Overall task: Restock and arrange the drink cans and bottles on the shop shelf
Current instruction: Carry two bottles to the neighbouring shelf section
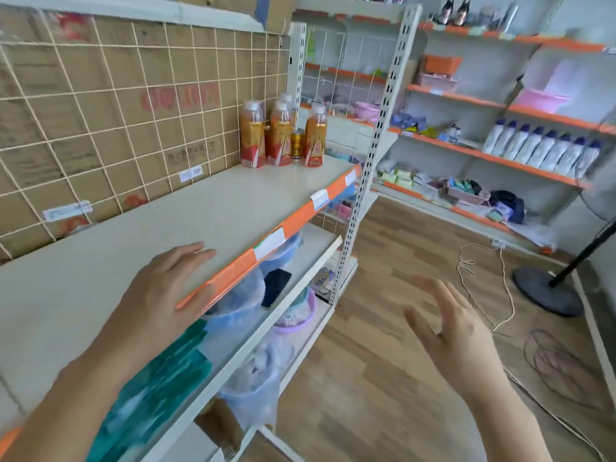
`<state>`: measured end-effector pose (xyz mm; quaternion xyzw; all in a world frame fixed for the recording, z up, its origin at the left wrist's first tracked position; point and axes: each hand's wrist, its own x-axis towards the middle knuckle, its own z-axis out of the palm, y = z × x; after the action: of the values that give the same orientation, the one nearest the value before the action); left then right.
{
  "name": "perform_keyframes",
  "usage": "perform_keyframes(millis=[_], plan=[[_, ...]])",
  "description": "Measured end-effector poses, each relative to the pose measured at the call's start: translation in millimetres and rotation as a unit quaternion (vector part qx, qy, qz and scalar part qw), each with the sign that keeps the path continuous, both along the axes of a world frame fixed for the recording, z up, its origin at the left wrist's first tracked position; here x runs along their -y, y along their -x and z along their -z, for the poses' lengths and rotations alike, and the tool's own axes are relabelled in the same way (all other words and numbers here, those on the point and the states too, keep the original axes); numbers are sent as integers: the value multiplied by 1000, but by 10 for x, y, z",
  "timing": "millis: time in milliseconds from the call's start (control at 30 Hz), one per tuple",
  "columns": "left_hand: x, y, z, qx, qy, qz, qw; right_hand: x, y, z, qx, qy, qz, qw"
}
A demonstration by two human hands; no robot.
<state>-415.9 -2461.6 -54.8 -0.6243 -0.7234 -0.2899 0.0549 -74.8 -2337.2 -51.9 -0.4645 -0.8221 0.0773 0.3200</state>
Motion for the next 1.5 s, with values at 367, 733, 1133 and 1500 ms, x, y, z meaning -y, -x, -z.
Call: perform_keyframes(millis=[367, 733, 1133, 1500], plan=[[-1246, -307, 28, 13, 2, -41, 999, -1613, -2, -59, -8, 5, -90, 996], [-2444, 370, 43, 24, -9, -124, 992, -3065, 562, -33, 14, 38, -101, 994], [-4213, 1463, -80, 115, -51, -190, 974, -4798, 1947, -163, 12, 44, -147, 988], [-5248, 1901, 115, 326, -181, -278, 885, -5544, 3481, -99, -216, 209, -182, 936]])
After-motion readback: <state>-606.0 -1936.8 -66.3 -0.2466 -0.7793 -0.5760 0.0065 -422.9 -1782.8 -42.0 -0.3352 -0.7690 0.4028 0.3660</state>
